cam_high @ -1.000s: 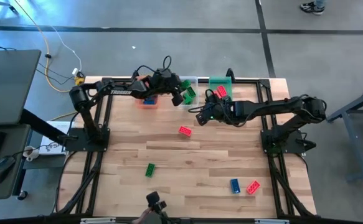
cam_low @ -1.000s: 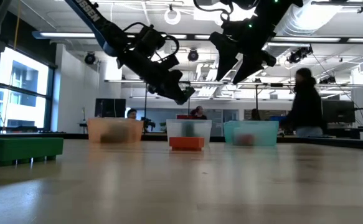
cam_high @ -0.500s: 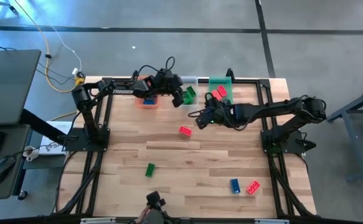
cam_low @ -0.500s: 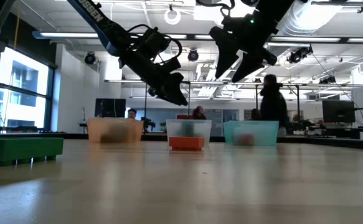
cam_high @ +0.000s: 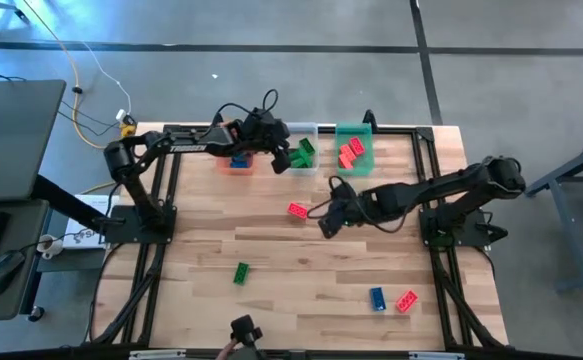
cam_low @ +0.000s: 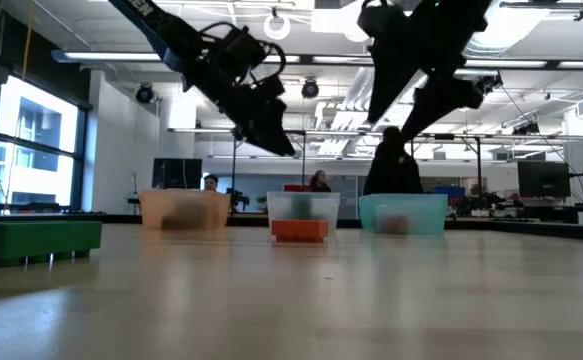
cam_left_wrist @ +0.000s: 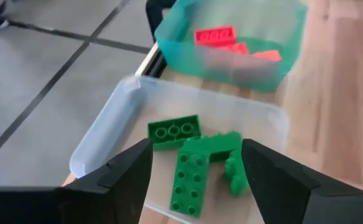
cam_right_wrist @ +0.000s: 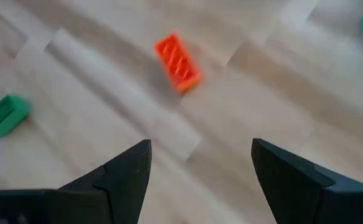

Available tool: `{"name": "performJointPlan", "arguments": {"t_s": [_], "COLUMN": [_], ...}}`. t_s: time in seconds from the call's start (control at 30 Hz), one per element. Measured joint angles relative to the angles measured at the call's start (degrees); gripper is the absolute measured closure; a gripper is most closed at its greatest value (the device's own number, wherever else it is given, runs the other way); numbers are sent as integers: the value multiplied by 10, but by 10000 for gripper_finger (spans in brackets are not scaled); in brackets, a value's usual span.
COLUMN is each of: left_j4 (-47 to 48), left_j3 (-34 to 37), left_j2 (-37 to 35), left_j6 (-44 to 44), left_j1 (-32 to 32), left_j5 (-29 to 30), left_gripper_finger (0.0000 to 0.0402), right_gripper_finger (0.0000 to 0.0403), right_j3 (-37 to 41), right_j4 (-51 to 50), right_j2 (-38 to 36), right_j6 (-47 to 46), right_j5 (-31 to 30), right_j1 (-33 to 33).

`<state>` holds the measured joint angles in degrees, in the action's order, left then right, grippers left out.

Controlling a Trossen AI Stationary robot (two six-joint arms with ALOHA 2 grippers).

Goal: Sort & place blocks by color
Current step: Put the blue game piece into the bin

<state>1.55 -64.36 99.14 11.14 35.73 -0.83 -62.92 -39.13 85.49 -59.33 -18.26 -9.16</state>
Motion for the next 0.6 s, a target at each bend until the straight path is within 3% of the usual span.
{"name": "performJointPlan", "arguments": {"t_s": [0.4, 0.6], "left_j4": [118, 180], "left_j3": [0, 0], "left_j2": [-82, -99], "left_j6": [5, 1], "left_j1": [-47, -71], "left_j5": [0, 0], "left_gripper_finger": [169, 167], "right_gripper_finger": [139, 139], "right_j3": [0, 0], "right_j4": [-45, -78], "right_j2": [0, 0], "right_j6": [-184, -237], "right_j5": [81, 151], "right_j1": [-100, -123]}}
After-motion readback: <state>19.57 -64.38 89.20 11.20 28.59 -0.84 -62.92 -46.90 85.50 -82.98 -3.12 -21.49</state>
